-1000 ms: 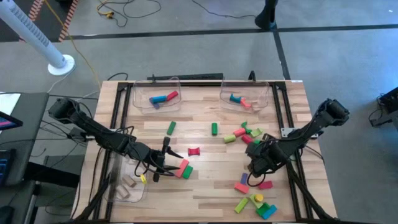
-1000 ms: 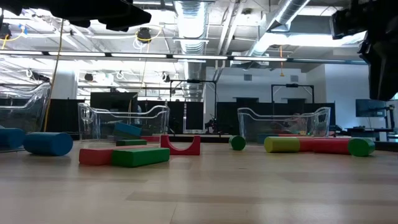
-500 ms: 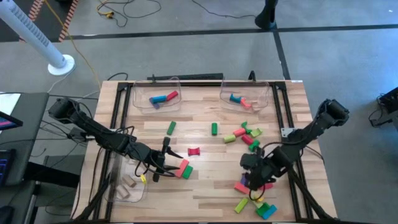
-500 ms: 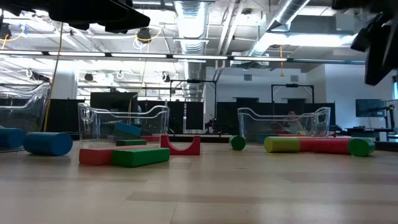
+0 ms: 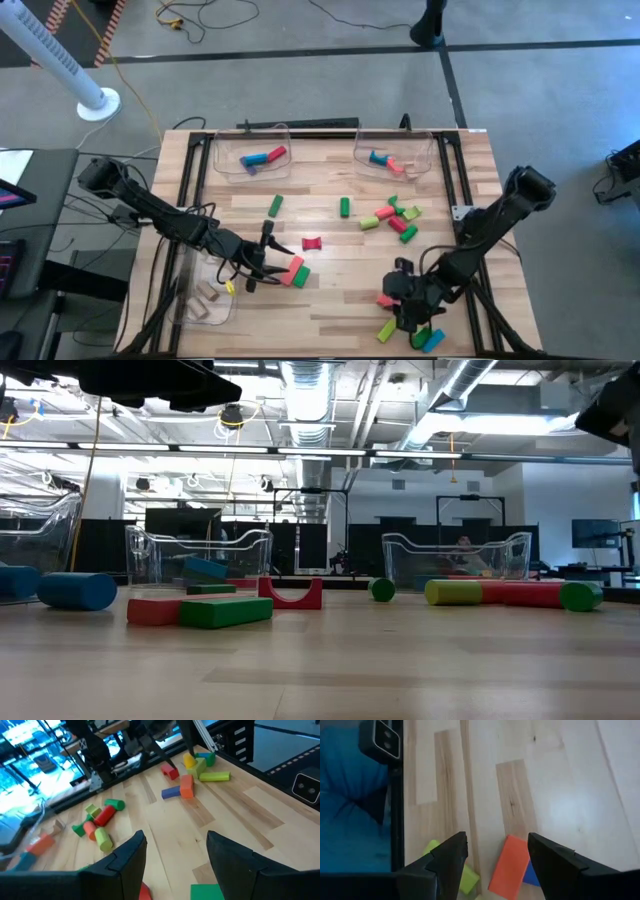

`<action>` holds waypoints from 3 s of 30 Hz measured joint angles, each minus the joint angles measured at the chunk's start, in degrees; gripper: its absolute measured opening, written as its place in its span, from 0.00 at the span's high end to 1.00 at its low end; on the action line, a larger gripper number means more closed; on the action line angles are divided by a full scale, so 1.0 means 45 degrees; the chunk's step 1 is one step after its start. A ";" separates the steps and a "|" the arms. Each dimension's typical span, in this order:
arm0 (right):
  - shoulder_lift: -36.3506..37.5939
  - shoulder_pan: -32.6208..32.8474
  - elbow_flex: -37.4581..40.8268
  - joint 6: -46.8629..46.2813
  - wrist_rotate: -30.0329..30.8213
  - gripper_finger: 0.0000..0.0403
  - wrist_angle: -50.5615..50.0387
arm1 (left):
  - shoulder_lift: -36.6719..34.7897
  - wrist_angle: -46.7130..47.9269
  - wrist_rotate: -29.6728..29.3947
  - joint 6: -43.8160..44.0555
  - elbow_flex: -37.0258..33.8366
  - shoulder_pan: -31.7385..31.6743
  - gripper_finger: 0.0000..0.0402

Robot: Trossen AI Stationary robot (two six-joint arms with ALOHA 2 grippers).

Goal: Sort blocks by size
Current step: Put the light green rectangular block into the top left transparent bin

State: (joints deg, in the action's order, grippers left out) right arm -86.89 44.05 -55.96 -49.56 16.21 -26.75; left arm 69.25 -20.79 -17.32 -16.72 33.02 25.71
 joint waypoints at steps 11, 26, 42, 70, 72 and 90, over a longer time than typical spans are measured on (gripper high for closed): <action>-0.1062 0.0175 -0.0397 0.1103 0.0005 0.39 0.0255 | -0.0829 0.2218 -0.0539 -0.1517 0.1952 0.0000 0.50; -0.2552 0.0374 -0.0840 0.3876 -0.0747 0.39 0.1306 | -0.0810 0.3649 -0.0917 -0.0618 0.2413 0.0000 0.50; -0.3037 0.1071 -0.0840 0.4972 -0.0976 0.39 0.1431 | -0.0785 0.4577 -0.0782 0.0571 0.2413 0.0000 0.50; -0.3037 0.1608 -0.0840 0.4789 -0.0282 0.39 0.0410 | -0.0785 0.4662 -0.1064 -0.0046 0.2413 0.0000 0.50; -0.3037 0.1608 -0.0840 0.4796 -0.0282 0.39 0.0324 | -0.0785 0.4707 -0.1064 -0.0039 0.2413 0.0000 0.50; -0.4269 0.1566 -0.1545 0.5772 -0.0865 0.39 -0.0108 | -0.0785 0.4759 -0.1059 0.0163 0.2413 0.0001 0.50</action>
State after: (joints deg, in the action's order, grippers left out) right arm -106.10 51.10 -62.92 -23.59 12.32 -27.23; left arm 65.71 0.62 -22.09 -15.99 43.88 25.72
